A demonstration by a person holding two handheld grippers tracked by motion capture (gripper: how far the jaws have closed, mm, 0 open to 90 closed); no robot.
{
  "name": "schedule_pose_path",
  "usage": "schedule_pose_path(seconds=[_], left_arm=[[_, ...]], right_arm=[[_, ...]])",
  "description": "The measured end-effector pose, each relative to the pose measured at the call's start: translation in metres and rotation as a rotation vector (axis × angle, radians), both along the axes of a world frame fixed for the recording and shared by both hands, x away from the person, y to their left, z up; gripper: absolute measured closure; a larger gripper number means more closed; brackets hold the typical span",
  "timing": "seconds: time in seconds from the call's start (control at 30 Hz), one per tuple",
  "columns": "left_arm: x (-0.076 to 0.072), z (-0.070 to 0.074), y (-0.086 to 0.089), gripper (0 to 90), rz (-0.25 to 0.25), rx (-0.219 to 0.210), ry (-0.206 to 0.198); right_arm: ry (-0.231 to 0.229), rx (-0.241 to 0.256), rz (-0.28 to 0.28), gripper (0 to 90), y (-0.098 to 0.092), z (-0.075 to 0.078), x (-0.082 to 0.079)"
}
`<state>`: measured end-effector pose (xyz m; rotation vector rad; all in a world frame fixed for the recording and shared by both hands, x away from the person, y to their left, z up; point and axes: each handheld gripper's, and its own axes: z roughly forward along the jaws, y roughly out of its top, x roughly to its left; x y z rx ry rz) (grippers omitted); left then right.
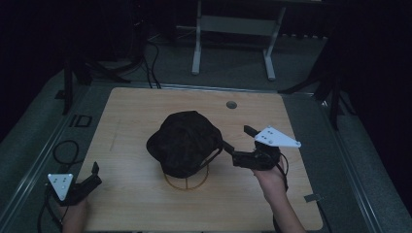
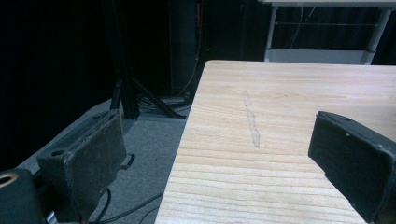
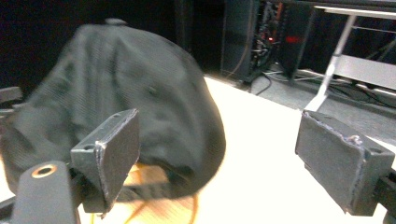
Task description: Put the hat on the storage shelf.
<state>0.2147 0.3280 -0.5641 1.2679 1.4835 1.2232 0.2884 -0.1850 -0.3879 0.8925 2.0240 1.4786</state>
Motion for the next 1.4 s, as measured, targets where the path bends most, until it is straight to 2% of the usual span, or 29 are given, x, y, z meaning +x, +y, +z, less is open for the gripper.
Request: schedule_pose_path(seconds=[0.27,0.47,0.93,1.27,1.4], left_arm=[[0.0,0.0,0.0,4.5,0.0,0.004,-0.002],[0.0,0.0,0.0,4.5,-0.004,0.001,-0.004],[0.0,0.0,-0.001,4.5,-0.002,0.005,-0.005],[0.0,0.0,-0.001,4.5,0.0,0.005,-0.005],[0.0,0.0,-0.001,4.5,0.0,0.006,-0.005]], right_arm=[[-0.003,-0.022,-0.078,14.0,-0.033,-0.02,0.003],[0.001,-0.027,-0.12,13.9,-0.057,-0.043,0.006],[0.065,-0.007,-0.296,13.8,-0.118,-0.094,0.008],[0.084,-0.069,-0.435,13.8,-0.154,-0.123,0.003],[0.106,-0.084,-0.488,13.8,-0.169,-0.134,0.001]])
